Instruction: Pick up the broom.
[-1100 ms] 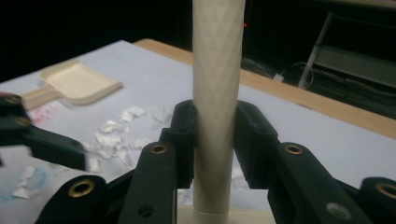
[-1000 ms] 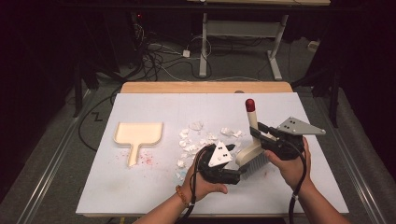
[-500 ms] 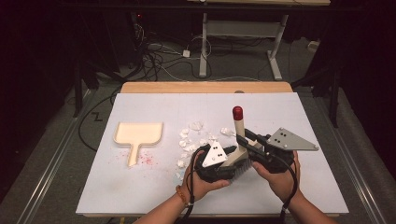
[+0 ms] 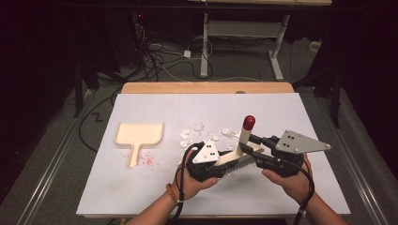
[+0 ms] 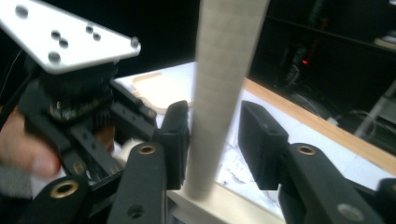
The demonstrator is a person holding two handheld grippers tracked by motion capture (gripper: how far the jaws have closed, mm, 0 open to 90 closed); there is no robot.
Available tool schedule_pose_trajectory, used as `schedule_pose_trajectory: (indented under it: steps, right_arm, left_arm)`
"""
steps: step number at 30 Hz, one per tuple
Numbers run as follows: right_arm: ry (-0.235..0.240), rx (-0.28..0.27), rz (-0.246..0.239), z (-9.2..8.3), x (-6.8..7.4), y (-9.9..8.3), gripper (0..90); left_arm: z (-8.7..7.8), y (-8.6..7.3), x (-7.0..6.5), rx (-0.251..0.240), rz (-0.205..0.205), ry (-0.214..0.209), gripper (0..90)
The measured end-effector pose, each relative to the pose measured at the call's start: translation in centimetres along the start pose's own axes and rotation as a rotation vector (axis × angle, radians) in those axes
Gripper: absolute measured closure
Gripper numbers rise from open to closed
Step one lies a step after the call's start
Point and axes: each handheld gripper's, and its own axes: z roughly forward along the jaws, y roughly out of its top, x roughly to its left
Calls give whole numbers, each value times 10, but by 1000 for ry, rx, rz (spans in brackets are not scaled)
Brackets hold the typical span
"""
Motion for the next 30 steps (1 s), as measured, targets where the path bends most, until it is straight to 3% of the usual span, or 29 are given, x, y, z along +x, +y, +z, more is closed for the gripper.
schedule_pose_trajectory:
  steps: [2,3,5,8,11,15,17,20,22,26,30]
  right_arm:
    - [53,5,-23,-4,-5,-1,575]
    - [53,5,-23,-4,-5,-1,575]
    - [89,52,-95,-7,-9,-3,547]
    - [164,90,-109,-6,-16,-9,513]
    - [235,166,-151,1,-16,-15,467]
    - [301,243,-186,15,-10,-24,455]
    - [348,275,-207,20,-7,-27,446]
    - [430,342,-230,27,-1,-33,464]
    - [460,361,-257,33,3,-37,522]
    - [500,388,-239,37,7,-41,636]
    - [506,380,-249,40,8,-44,658]
  left_arm:
    - [-3,0,1,4,9,-12,647]
    - [-5,0,1,10,18,-17,647]
    - [-10,-1,3,29,40,-31,648]
    - [-16,-2,6,54,57,-63,648]
    - [-20,-1,8,91,83,-131,648]
    - [-19,-1,7,122,117,-178,647]
    - [-17,0,2,152,161,-224,647]
    - [-15,-1,0,144,178,-279,647]
    - [-14,0,-1,148,186,-279,647]
    - [-15,-1,1,122,167,-293,647]
    - [-15,-2,1,126,174,-290,646]
